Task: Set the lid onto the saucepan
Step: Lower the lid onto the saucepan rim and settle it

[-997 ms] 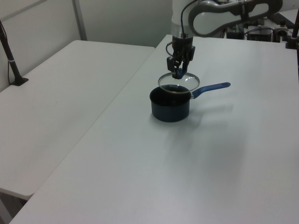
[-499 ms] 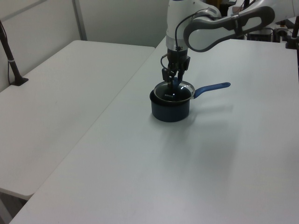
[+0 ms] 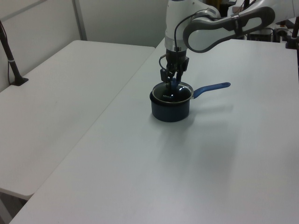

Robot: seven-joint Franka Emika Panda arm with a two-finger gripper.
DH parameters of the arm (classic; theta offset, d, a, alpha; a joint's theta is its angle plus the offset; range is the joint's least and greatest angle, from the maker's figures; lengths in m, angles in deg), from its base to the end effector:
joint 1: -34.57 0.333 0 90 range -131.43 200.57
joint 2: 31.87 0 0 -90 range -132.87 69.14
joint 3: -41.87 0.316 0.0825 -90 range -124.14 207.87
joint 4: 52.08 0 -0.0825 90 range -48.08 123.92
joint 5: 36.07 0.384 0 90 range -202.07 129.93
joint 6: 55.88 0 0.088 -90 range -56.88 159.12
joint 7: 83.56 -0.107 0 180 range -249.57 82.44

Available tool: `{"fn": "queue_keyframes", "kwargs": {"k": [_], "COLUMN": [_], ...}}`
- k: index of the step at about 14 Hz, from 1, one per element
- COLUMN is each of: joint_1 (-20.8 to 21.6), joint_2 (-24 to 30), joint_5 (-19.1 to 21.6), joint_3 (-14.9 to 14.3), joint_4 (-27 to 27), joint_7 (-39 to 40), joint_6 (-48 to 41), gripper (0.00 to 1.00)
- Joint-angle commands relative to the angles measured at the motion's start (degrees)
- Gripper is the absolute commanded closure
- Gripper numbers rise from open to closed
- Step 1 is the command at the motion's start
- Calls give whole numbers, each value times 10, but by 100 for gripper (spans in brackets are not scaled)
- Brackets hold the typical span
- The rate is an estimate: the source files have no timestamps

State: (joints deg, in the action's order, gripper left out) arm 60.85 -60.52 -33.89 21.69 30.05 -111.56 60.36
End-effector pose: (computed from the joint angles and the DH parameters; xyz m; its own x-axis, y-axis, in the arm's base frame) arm 0.6973 0.1218 0.4304 0.9287 -0.3303 0.1687 -0.3438 -0.9373 0.0574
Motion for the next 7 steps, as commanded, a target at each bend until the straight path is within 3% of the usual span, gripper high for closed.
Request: {"fn": "queue_keyframes", "kwargs": {"k": [1, 7], "joint_1": [4, 3], "joint_2": [-7, -22], "joint_5": [-9, -9], "joint_3": [3, 8], "joint_4": [-21, -28], "joint_7": [-21, -21], "joint_6": [5, 6], "gripper": [55, 55]}}
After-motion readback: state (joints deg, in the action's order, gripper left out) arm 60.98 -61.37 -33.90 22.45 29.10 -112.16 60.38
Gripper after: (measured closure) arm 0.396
